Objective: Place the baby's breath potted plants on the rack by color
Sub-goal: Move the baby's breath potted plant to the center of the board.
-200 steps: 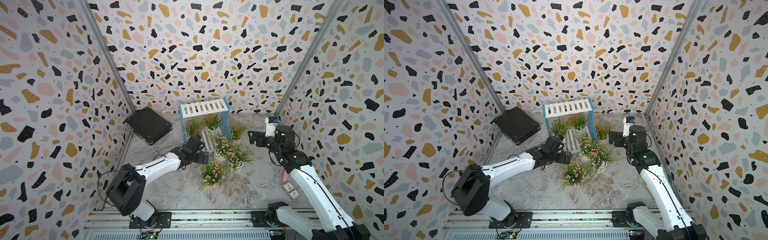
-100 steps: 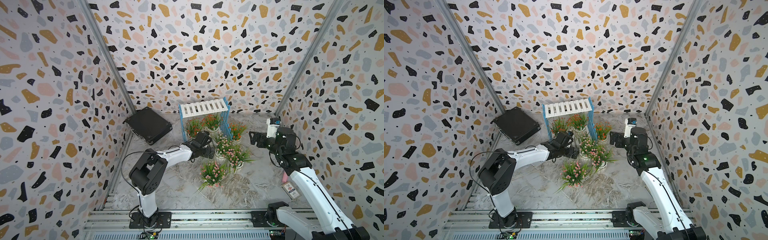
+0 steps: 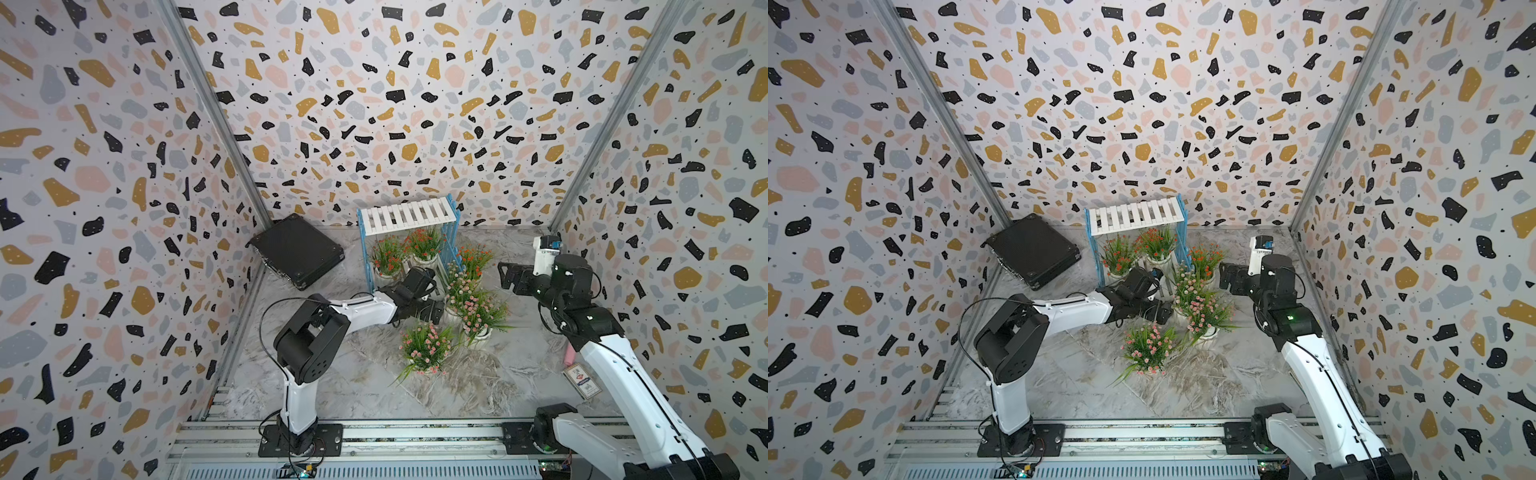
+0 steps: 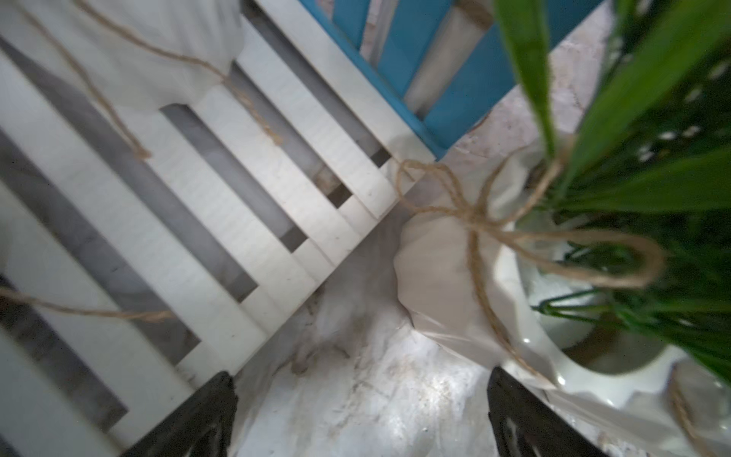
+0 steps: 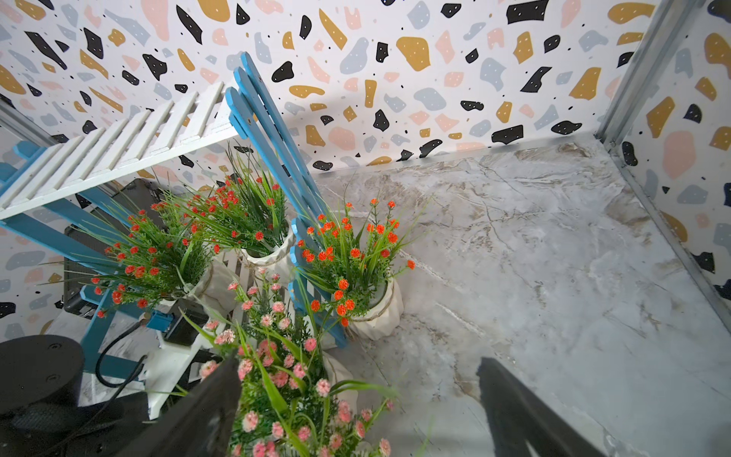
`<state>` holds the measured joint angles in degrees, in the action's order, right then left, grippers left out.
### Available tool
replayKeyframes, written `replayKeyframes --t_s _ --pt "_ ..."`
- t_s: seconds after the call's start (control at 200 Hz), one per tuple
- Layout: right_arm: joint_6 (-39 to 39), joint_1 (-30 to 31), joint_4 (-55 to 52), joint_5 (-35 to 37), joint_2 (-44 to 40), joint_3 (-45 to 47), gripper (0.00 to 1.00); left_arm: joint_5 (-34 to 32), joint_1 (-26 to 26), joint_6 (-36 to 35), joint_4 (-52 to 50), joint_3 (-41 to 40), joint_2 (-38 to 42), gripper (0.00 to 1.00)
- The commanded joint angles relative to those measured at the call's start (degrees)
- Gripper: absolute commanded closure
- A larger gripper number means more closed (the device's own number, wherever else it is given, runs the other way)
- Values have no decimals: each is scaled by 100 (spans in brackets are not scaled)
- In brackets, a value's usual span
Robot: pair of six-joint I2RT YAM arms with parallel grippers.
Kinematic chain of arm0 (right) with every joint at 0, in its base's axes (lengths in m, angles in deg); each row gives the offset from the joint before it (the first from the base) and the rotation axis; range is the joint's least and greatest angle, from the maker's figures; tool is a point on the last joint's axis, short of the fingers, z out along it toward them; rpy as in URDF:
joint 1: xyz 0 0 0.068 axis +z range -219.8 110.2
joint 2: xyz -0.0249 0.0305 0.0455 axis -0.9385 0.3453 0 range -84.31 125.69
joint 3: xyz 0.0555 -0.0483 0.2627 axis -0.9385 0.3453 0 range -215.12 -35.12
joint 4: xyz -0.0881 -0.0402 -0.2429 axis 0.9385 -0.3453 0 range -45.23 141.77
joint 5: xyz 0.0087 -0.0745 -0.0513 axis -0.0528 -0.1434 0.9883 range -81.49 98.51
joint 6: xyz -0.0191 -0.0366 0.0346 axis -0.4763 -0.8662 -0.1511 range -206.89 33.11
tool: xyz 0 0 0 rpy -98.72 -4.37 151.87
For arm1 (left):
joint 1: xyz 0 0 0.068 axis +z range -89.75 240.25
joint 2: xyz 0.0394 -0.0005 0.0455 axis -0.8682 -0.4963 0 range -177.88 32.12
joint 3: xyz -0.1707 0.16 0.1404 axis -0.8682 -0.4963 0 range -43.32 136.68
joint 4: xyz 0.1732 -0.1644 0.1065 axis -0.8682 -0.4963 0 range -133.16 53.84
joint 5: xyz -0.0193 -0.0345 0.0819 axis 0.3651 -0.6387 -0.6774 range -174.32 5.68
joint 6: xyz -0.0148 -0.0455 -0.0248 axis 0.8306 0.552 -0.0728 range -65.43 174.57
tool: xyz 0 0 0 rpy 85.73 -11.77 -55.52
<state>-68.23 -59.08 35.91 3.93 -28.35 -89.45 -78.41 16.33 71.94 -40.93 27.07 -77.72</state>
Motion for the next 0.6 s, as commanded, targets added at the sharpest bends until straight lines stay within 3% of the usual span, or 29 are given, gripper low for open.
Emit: replayKeyframes --t_s 0.0,0.596 --pt "-31 -25 -42 132 -145 -125 4 174 -220 -14 201 254 -109 2" --pt "-150 -26 -471 304 -393 -440 4 366 -868 203 402 1159 -943 3"
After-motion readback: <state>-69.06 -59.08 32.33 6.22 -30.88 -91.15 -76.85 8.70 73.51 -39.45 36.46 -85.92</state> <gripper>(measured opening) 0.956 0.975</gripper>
